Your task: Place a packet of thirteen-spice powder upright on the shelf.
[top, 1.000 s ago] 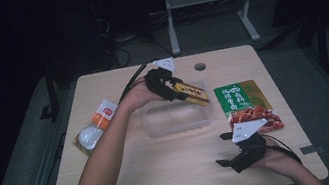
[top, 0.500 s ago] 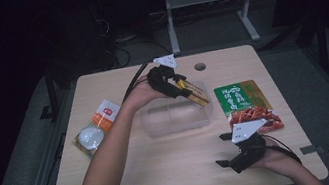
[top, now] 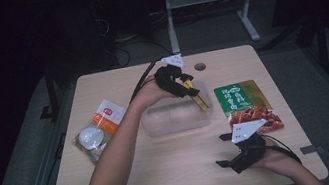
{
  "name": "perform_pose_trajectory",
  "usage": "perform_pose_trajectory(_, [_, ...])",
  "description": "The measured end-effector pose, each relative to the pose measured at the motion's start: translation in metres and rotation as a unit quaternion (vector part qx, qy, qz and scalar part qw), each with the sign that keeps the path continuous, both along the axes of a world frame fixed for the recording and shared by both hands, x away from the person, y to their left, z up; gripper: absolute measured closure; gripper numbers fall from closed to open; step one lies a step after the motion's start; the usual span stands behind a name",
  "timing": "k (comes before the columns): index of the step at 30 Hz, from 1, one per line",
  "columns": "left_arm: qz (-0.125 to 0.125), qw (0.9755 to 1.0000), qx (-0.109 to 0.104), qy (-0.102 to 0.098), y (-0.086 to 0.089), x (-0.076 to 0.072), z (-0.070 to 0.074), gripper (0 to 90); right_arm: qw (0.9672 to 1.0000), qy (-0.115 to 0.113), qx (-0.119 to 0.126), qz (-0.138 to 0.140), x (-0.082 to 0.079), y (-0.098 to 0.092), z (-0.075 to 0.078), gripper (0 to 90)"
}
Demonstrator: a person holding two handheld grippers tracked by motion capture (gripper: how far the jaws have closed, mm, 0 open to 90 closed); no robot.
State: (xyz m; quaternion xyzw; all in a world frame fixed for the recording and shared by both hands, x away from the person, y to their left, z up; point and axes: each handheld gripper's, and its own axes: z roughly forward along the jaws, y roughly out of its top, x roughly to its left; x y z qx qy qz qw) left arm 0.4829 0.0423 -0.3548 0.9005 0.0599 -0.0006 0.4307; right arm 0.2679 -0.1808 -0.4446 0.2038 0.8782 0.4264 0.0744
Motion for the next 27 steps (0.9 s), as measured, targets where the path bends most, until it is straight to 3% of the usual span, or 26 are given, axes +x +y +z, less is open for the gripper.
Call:
perform_pose_trajectory(11, [-0.001, 1.0, -0.006, 0.006, -0.012, 0.0, -0.008, 31.4, 1.0, 0.003, 0.002, 0.003, 0.0, 0.0, 0.0, 14.2])
perform_pose_trajectory(22, [-0.005, 0.9998, 0.014, 0.011, -0.027, 0.0, -0.022, 31.4, 1.0, 0.004, 0.0, 0.009, -0.001, 0.002, -0.001, 14.1])
perform_pose_trajectory(27, [-0.004, 0.9999, 0.009, 0.012, -0.03, 0.0, -0.023, 31.3, 0.9999, 0.005, 0.005, 0.012, -0.001, 0.001, -0.001, 14.1])
